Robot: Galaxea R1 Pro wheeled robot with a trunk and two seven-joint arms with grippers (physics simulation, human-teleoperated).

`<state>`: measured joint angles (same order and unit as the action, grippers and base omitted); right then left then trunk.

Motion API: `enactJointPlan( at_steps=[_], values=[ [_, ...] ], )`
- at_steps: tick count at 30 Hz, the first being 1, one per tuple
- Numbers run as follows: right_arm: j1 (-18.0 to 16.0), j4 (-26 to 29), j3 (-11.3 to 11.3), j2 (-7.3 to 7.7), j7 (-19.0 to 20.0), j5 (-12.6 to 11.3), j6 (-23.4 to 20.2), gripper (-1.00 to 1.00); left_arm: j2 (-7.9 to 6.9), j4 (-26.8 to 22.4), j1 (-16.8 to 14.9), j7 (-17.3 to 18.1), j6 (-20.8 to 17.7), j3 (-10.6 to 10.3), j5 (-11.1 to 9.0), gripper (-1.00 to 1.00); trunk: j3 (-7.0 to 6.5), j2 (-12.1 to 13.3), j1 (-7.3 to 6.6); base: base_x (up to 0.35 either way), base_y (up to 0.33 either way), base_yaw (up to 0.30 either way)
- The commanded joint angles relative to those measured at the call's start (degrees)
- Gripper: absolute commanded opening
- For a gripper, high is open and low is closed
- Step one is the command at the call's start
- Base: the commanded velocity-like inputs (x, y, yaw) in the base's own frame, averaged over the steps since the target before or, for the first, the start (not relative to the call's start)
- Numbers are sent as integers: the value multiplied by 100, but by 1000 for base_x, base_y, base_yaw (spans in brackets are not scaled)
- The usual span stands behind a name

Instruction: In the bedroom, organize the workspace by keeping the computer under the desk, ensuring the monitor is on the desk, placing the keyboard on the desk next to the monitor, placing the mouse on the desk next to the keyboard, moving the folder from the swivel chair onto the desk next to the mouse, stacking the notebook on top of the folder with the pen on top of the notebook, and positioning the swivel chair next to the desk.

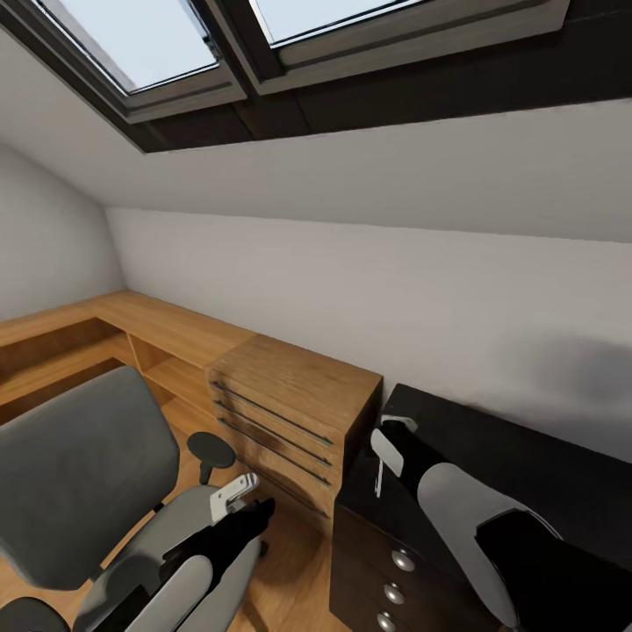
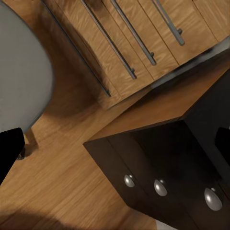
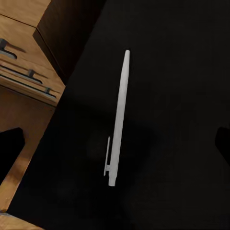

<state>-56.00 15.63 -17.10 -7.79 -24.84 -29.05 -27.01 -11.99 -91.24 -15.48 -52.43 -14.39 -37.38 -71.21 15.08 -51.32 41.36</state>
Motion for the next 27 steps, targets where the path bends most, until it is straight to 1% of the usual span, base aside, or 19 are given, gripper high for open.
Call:
enactJointPlan(
  at_steps=[1,5,7,8,13,17,21,27],
  values=[
    [-3,0,-47,-2,-32,-84,-52,100,-4,-8,-7,-33,-20,-7,-16,100,8,-6,1,0,0,0],
    [4,-12,-40,-16,-11,-201,-108,100,-5,-13,-7,-30,-20,-6,-17,100,8,-6,1,0,0,0],
    [6,-13,-32,-15,-5,-306,-122,100,-5,-15,-7,-27,-20,-6,-20,100,8,-6,1,0,0,0],
    [7,-14,-18,-9,-8,-467,-132,100,-5,-15,-7,-25,-20,-6,-21,100,8,-6,1,0,0,0],
    [9,-18,1,10,-20,-999,-156,100,-5,-21,-7,-23,-20,-6,-22,100,8,-6,1,0,0,0],
    [10,-23,-6,19,-31,-1276,-173,100,-5,-24,-7,-22,-20,-6,-22,100,8,-6,1,0,0,0],
    [10,-32,-14,43,-20,-1351,-174,100,-5,-25,-7,-22,-22,-8,-23,100,8,-6,1,0,0,0],
    [10,-34,-33,55,-53,-1329,-161,100,0,-26,-7,-22,-28,-13,-24,100,8,-6,1,0,0,0]
  ],
)
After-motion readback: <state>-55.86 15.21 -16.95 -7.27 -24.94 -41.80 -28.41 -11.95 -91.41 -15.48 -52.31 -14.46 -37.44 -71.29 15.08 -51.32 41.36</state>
